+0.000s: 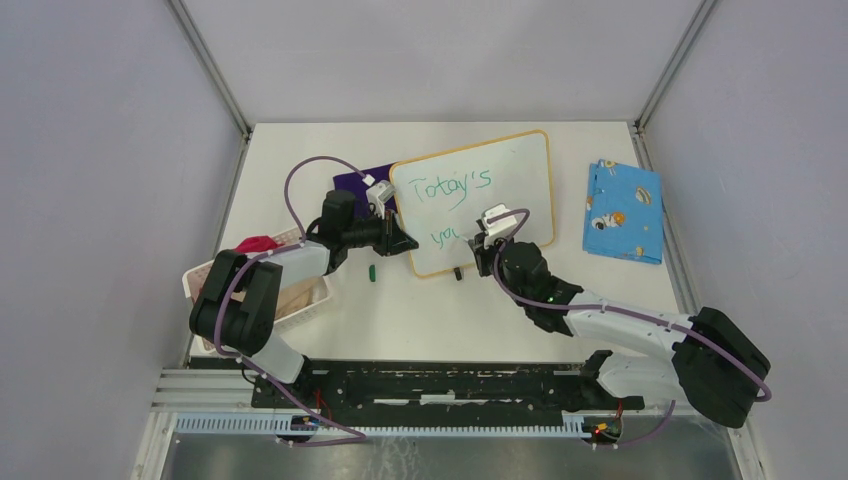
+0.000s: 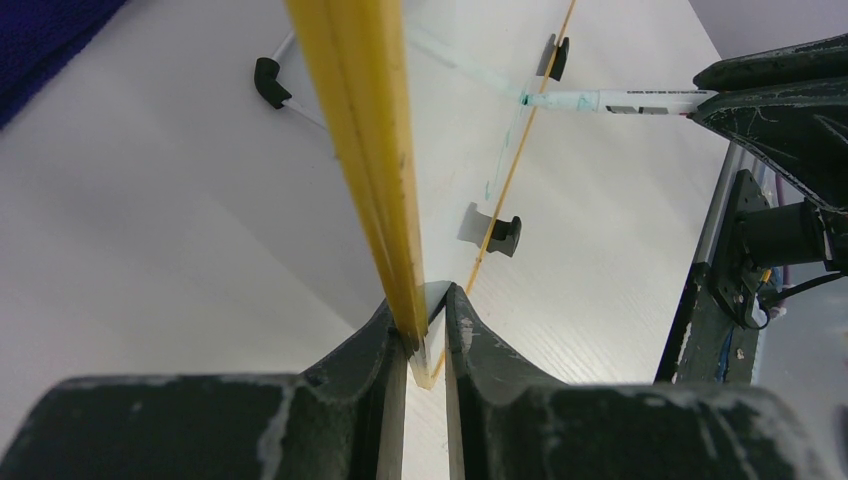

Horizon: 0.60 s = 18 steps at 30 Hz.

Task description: Write a sentence on the whiteboard

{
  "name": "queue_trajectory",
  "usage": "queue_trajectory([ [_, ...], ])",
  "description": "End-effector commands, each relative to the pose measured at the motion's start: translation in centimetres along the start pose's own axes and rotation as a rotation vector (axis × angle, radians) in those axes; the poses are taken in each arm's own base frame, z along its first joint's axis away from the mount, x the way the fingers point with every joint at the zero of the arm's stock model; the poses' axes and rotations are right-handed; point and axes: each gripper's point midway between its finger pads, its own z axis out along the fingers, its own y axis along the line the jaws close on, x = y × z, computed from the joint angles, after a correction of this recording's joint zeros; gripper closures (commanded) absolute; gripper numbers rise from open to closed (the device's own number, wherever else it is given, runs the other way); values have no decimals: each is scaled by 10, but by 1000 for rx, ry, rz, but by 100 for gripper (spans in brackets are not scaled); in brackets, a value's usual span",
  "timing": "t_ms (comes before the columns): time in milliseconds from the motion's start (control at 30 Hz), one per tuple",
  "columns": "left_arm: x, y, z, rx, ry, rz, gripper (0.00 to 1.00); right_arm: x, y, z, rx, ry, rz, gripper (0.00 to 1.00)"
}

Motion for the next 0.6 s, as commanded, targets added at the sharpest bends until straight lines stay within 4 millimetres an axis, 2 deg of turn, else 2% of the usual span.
queue_trajectory([
  [0, 6, 21, 3, -95, 25, 71, 98, -32, -12, 4, 54, -71, 21, 100],
  [567, 7, 20, 4, -93, 27, 71, 98, -47, -9, 10, 46, -93, 25, 100],
])
